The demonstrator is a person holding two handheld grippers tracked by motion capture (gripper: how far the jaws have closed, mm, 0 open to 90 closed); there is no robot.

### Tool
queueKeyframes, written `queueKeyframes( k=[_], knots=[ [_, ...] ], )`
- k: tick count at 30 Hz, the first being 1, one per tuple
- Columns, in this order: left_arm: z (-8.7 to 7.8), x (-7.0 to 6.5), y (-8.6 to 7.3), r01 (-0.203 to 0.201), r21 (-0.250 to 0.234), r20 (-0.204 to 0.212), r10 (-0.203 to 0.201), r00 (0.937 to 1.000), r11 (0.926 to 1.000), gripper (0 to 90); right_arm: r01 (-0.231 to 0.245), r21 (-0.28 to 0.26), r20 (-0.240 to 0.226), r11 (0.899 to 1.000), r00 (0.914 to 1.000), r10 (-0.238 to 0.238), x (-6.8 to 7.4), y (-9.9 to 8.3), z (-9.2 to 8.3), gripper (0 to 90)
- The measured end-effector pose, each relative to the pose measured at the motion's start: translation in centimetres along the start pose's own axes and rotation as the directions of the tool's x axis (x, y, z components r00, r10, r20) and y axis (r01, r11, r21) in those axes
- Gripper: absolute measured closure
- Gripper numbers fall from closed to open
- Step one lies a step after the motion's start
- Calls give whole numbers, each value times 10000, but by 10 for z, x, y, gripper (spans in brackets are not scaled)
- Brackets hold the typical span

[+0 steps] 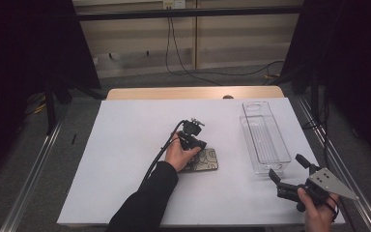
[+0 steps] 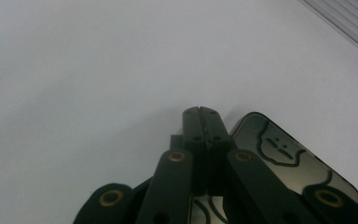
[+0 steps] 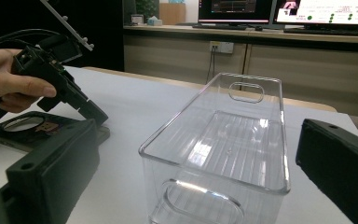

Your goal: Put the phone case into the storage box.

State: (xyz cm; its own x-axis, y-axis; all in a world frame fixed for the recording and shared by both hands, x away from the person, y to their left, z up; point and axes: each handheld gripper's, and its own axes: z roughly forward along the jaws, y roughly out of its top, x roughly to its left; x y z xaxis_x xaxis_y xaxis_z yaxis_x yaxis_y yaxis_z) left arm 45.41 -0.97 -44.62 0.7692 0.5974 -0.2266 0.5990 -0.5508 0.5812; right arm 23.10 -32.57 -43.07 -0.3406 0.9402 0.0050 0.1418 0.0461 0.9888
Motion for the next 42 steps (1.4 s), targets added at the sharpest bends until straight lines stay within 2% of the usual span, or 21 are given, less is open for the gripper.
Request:
queueKeyframes(
  k=[10,14,20,21,24,27,29,42],
  knots=[
    [3,-10,-1,-122,-33,168,123,9998,9999,900,-17,4,9,10000,10000,17,0,0,0,0],
    [4,-15,-2,-375,-2,257,375,9990,9993,900,1,-8,14,10000,10000,-1,0,0,0,0],
    [6,-21,-2,-506,-30,369,507,9980,9987,900,20,-5,-6,10000,10000,-20,0,0,0,0],
    [6,-23,-3,-372,-88,365,375,9986,9993,900,21,-5,-5,10000,10000,-21,0,0,0,0],
    [5,-26,-6,-532,-128,468,538,9975,9985,900,17,-8,1,10000,10000,-17,0,0,0,0],
    [4,-29,-10,-523,-191,528,532,9972,9985,900,22,-29,2,10000,10000,-22,0,0,0,0],
    [2,-30,-12,-694,-170,603,703,9957,9974,900,1,-12,21,10000,10000,-1,0,0,0,0],
    [2,-42,-18,-815,-231,839,832,9930,9964,900,41,-16,17,10000,10000,-41,0,0,0,0]
  ],
)
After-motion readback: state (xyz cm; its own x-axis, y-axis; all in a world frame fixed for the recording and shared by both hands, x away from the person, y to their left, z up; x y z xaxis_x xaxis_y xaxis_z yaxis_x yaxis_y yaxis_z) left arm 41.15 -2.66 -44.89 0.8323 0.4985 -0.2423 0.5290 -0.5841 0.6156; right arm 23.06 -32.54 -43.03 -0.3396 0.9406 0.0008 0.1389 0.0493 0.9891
